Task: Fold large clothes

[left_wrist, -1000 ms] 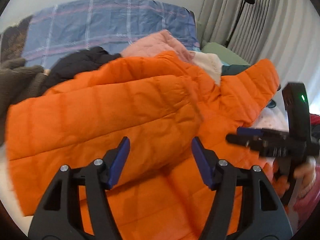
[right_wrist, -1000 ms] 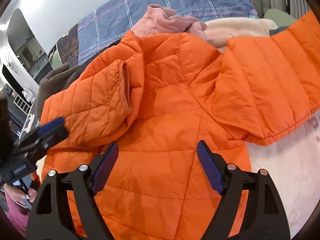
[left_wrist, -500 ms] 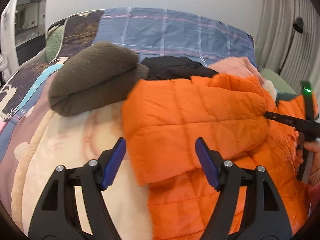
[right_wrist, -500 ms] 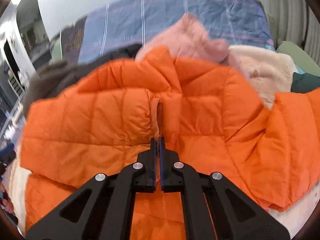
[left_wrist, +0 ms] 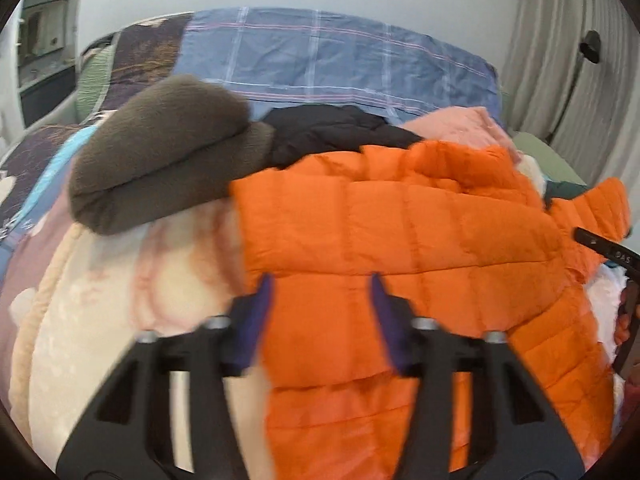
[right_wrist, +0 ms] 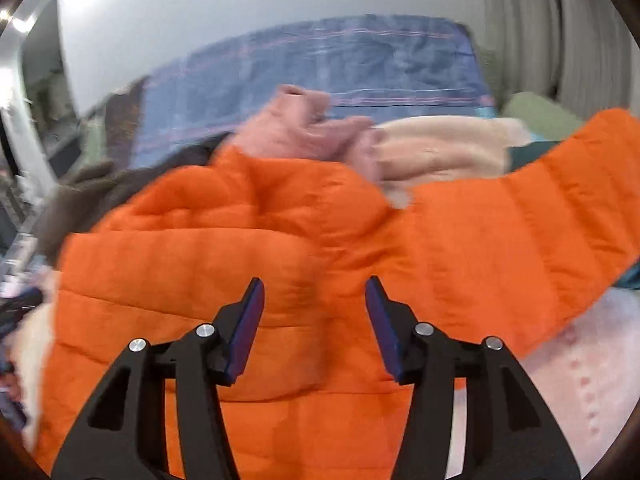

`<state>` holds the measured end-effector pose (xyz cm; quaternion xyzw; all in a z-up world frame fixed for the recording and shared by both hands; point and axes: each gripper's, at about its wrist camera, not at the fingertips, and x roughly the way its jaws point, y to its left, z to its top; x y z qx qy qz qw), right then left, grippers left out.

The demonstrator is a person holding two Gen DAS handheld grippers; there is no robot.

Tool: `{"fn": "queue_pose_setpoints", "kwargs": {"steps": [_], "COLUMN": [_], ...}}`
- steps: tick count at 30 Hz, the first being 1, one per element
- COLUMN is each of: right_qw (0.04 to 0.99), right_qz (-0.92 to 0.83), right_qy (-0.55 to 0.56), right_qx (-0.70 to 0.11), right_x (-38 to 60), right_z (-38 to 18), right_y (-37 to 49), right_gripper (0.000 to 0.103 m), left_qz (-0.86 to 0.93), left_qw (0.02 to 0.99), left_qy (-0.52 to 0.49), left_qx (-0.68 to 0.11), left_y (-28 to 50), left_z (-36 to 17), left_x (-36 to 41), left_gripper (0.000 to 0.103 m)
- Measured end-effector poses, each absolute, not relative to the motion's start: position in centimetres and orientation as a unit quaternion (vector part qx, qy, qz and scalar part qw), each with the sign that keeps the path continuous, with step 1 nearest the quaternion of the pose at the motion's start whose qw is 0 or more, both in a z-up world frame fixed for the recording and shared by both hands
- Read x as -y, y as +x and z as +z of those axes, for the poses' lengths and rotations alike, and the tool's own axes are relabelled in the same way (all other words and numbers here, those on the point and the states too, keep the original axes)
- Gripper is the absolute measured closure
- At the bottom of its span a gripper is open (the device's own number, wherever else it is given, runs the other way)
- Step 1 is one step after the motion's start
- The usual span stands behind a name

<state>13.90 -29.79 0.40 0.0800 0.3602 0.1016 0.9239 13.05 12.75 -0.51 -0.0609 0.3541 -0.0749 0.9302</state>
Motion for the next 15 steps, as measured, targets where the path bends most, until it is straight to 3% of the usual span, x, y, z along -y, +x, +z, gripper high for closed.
{"fn": "queue_pose_setpoints", "kwargs": {"steps": [2, 6, 8, 12, 15], "right_qw": [0.905, 0.876, 0.879, 0.885, 0.899], "right_qz": [0.136, 0.115, 0.130, 0.124, 0.124], "right_qy": [0.080, 0.061, 0.070, 0.034, 0.074], "right_qx": [-0.396, -0.464, -0.454, -0.447, -0.413], "right_x": [27.6, 25.3, 25.0, 24.7, 28.2], "right_z": [-0.8, -5.7, -7.5, -6.4, -3.7], "right_y": [15.3, 19.1, 19.9, 18.9, 16.9], "right_gripper": [0.069, 0.071, 0.071, 0.070, 0.069], "left_qz": [-0.095, -0.052, -0.014, -0.005, -0.015], "left_qw": [0.927, 0.914, 0.908, 0.911, 0.914], "left_qy": [-0.062, 0.000, 0.042, 0.051, 0.048], "left_qx": [-0.359, -0.402, -0.416, -0.410, -0.402], "left_y": [13.8, 17.1, 18.9, 18.8, 17.8], "left_z": [-0.4, -3.7, -7.4, -7.6, -6.3], "left_x": [-11.6, -9.1, -9.0, -8.7, -8.7], "left_gripper": [0.072, 0.071, 0.071, 0.072, 0.069]}}
